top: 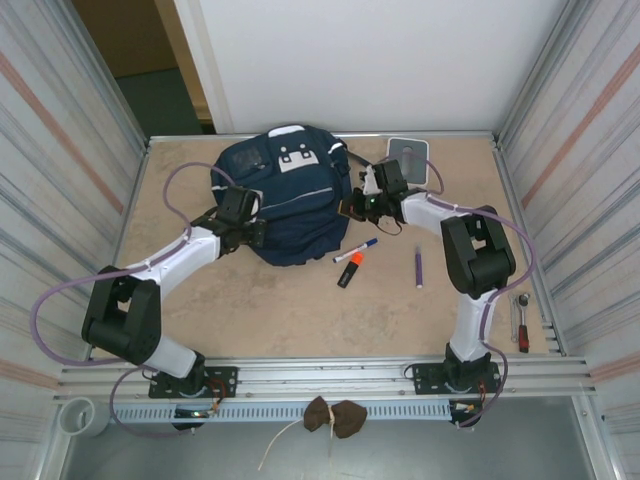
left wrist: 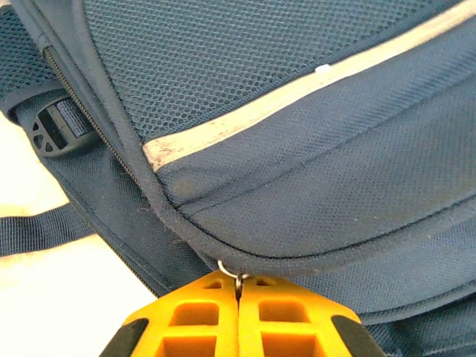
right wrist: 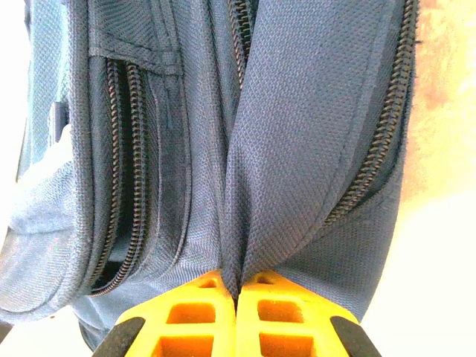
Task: Pack the student bag
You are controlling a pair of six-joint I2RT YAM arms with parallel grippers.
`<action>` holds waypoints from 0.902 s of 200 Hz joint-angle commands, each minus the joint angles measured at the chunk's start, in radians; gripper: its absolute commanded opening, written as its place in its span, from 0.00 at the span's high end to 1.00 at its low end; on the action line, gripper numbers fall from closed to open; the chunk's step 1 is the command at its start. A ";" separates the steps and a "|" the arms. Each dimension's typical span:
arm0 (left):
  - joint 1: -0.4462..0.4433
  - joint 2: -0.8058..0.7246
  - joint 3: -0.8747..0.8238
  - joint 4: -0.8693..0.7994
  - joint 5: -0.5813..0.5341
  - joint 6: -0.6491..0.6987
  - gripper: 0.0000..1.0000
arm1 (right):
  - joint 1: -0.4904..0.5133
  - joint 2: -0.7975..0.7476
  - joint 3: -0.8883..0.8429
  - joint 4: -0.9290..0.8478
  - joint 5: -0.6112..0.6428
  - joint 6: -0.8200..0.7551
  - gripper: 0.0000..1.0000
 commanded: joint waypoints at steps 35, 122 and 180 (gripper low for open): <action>-0.048 -0.025 0.027 0.082 0.182 -0.069 1.00 | -0.011 0.192 0.343 -0.083 -0.003 -0.021 0.75; -0.135 0.039 0.108 0.067 0.153 -0.067 1.00 | 0.050 -0.058 -0.014 -0.034 0.111 -0.068 0.31; -0.149 0.032 0.086 0.057 0.141 -0.059 1.00 | 0.078 0.069 0.103 -0.084 0.152 -0.101 0.52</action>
